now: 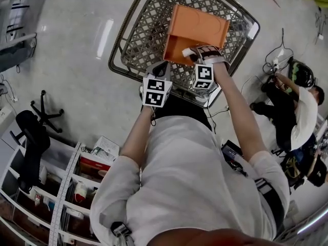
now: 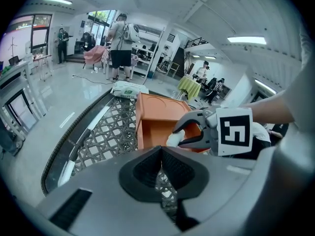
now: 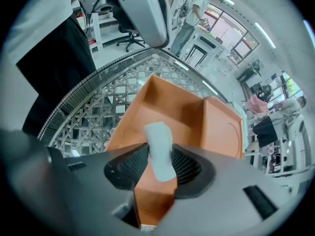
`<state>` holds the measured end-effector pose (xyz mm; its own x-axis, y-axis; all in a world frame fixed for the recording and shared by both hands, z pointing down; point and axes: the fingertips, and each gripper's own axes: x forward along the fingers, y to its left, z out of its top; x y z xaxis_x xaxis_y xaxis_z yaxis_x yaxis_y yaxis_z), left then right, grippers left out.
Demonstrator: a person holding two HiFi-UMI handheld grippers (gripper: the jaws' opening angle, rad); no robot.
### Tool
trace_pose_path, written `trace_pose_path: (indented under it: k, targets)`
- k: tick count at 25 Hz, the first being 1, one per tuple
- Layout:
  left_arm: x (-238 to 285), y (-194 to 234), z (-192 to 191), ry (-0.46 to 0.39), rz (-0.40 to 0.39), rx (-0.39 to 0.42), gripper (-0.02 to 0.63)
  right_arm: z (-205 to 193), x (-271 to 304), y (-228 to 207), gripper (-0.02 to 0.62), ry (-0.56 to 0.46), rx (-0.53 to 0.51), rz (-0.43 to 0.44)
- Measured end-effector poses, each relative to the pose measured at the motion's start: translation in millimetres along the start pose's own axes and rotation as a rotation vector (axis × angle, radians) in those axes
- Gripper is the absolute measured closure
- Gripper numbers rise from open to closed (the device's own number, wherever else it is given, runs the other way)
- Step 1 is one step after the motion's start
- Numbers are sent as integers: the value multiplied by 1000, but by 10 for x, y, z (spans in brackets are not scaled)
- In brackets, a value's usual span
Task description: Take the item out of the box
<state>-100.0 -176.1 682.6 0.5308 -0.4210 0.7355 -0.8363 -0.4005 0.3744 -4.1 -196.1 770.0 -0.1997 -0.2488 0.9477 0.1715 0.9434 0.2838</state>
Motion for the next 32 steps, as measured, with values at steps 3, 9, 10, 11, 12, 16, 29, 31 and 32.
trace_pose_path:
  k: [3, 9, 10, 11, 12, 16, 29, 31, 32]
  targets:
    - [-5, -64, 18, -3, -5, 7, 597, 12, -113, -57, 453, -19, 51, -31]
    - [30, -78, 72, -21, 7, 14, 597, 11, -296, -171, 453, -57, 181, -94]
    - [37, -83, 68, -21, 8, 14, 597, 13, -328, -173, 453, -65, 209, -103]
    - [42, -90, 66, -22, 9, 15, 597, 13, -360, -172, 454, -73, 237, -111]
    - [47, -97, 66, -22, 9, 16, 597, 14, -391, -168, 454, -81, 266, -119]
    - [59, -154, 82, -22, 9, 29, 597, -7, -511, -124, 454, -109, 384, -145]
    - [25, -394, 277, -68, 6, 99, 597, -168, -1101, -263, 454, -336, 980, -317]
    - [4, -456, 312, -84, 8, 102, 597, -221, -1157, -231, 454, -381, 1072, -330]
    - [-9, -482, 325, -90, 8, 105, 597, -247, -1184, -215, 454, -402, 1115, -336]
